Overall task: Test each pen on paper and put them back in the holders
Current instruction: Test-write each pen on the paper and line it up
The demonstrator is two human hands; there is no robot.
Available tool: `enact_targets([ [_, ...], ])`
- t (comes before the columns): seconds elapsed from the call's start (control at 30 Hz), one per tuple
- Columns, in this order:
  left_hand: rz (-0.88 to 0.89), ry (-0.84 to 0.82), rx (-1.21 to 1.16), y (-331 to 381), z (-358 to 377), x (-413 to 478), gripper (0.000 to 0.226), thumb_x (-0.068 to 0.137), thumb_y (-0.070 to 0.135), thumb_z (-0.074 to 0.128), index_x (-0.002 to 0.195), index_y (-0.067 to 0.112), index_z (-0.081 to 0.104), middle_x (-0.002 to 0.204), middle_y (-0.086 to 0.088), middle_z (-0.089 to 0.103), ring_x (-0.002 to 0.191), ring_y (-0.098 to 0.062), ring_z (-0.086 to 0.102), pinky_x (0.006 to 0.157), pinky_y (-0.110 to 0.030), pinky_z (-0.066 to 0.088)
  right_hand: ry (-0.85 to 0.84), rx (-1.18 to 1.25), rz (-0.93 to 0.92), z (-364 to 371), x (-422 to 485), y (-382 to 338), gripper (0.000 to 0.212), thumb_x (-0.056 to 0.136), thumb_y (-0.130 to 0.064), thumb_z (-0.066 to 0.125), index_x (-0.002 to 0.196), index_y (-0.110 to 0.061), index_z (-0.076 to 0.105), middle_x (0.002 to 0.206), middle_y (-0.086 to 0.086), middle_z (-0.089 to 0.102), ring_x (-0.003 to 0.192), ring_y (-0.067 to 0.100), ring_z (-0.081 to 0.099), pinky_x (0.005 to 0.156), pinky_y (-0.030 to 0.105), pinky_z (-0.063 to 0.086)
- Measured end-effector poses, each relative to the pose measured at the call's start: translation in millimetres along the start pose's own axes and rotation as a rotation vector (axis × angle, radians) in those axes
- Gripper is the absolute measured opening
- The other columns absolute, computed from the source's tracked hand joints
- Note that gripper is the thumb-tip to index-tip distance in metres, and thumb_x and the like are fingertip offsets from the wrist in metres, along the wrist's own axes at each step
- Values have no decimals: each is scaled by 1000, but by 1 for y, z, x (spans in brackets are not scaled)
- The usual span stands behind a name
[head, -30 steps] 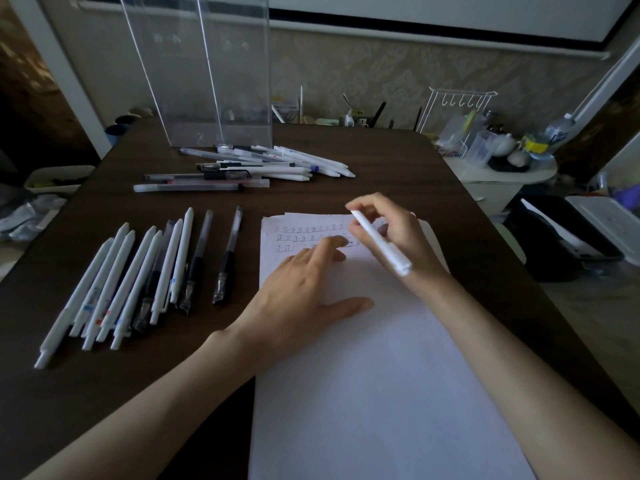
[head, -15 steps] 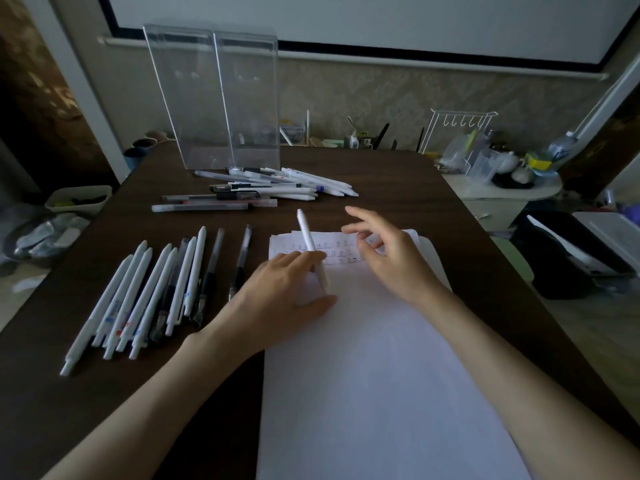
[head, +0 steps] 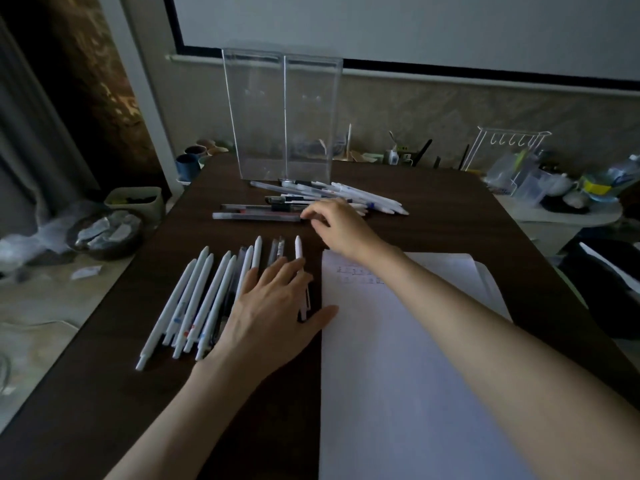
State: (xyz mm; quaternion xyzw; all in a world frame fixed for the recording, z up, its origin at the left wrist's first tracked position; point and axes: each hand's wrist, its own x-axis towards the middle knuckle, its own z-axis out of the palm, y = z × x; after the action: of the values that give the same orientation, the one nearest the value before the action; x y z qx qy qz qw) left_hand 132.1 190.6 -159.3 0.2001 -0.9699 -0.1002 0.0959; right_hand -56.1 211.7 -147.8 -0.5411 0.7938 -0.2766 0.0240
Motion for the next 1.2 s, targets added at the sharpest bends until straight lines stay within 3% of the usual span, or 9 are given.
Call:
enact_targets([
  [0.23,-36,14,-9,-6,3,2,67,86,67,37,139,27,37,151,7,25,140,-13,16,115,-39,17,15,-199,-2,22,26,-6,18,92,-24,58,103,-12,64,111,6,61,111,23,47,89,33,37],
  [0.43,-29,150,-13,-5,5,1,67,82,66,36,122,17,56,129,-5,53,122,-25,47,99,-41,37,142,74,73,-8,-7,6,9,91,-17,59,96,-10,62,94,5,65,96,20,57,85,38,48],
  [0.57,15,309,-91,3,-1,4,53,85,44,58,125,10,53,126,-13,53,113,-32,52,90,-44,44,87,129,82,-49,-67,11,7,89,-17,61,95,-14,64,93,-1,62,92,11,56,81,24,46],
  [0.67,87,390,-42,12,-5,8,42,88,36,57,121,10,56,115,-13,57,100,-31,55,79,-41,47,49,252,119,-74,-113,13,4,86,-13,65,90,-15,65,87,-5,64,86,8,58,76,18,44],
  [0.8,233,331,-23,27,6,16,17,92,18,48,100,9,60,86,-8,59,74,-30,58,62,-34,42,203,673,214,-86,-146,20,3,82,-14,66,84,-13,64,73,-5,69,76,5,63,71,18,46],
  [0.93,311,143,-260,64,10,19,10,99,13,37,94,13,45,83,-2,45,69,-22,47,61,-22,23,275,1097,241,-80,-156,25,26,68,-41,77,82,-22,66,67,-5,63,67,7,59,67,19,47],
  [1.03,326,30,-364,86,19,22,8,101,20,32,94,17,35,88,-1,48,77,-21,49,63,-23,27,146,962,247,-70,-159,23,9,83,-20,68,86,-13,62,65,-7,62,65,5,58,65,17,47],
  [1.1,323,-3,-382,90,24,23,15,101,28,30,97,16,39,92,-5,57,81,-26,55,66,-31,37,104,920,250,-65,-160,22,6,86,-12,61,82,-8,61,66,-7,63,65,4,58,66,15,47],
  [1.2,315,58,-416,83,24,21,28,95,45,29,95,24,46,67,-1,57,59,-23,53,54,-37,39,89,939,217,-64,-161,25,12,86,-15,62,79,-6,60,64,-4,59,65,6,55,66,15,45],
])
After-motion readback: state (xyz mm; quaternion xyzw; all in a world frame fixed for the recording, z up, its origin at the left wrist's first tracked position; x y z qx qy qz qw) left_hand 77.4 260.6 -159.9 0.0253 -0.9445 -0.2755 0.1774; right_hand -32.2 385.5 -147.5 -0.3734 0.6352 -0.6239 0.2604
